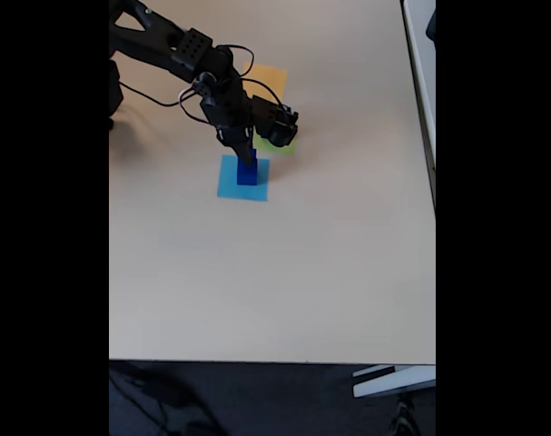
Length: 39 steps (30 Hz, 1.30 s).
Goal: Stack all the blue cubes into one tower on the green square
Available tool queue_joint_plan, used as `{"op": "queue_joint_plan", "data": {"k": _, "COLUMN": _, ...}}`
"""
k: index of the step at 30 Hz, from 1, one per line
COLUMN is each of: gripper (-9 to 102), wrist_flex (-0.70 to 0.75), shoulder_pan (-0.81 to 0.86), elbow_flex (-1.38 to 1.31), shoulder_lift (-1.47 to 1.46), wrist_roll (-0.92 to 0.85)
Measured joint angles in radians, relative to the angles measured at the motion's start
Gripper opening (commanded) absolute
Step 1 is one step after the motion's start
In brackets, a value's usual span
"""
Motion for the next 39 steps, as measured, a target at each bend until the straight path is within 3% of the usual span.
{"op": "queue_joint_plan", "data": {"k": 6, "gripper": 4, "wrist_flex": 0.029, "shoulder_pan": -0.032, "elbow_flex": -0.067, "shoulder_lift": 0.087, "wrist_roll": -0.005}}
{"op": "queue_joint_plan", "data": {"k": 10, "gripper": 3, "wrist_flex": 0.146, "shoulder_pan": -0.081, "elbow_flex": -0.219, "shoulder_lift": 0.126, "wrist_roll": 0.034}}
{"op": "queue_joint_plan", "data": {"k": 16, "gripper": 3, "wrist_flex": 0.345, "shoulder_pan": -0.224, "elbow_flex": -0.437, "shoulder_lift": 0.130, "wrist_roll": 0.249}}
{"op": "queue_joint_plan", "data": {"k": 21, "gripper": 3, "wrist_flex": 0.390, "shoulder_pan": -0.364, "elbow_flex": -0.471, "shoulder_lift": 0.095, "wrist_roll": 0.462}}
{"op": "queue_joint_plan", "data": {"k": 26, "gripper": 3, "wrist_flex": 0.371, "shoulder_pan": -0.483, "elbow_flex": -0.472, "shoulder_lift": -0.015, "wrist_roll": 0.607}}
{"op": "queue_joint_plan", "data": {"k": 39, "gripper": 4, "wrist_flex": 0.117, "shoulder_pan": -0.686, "elbow_flex": -0.390, "shoulder_lift": -0.232, "wrist_roll": 0.811}}
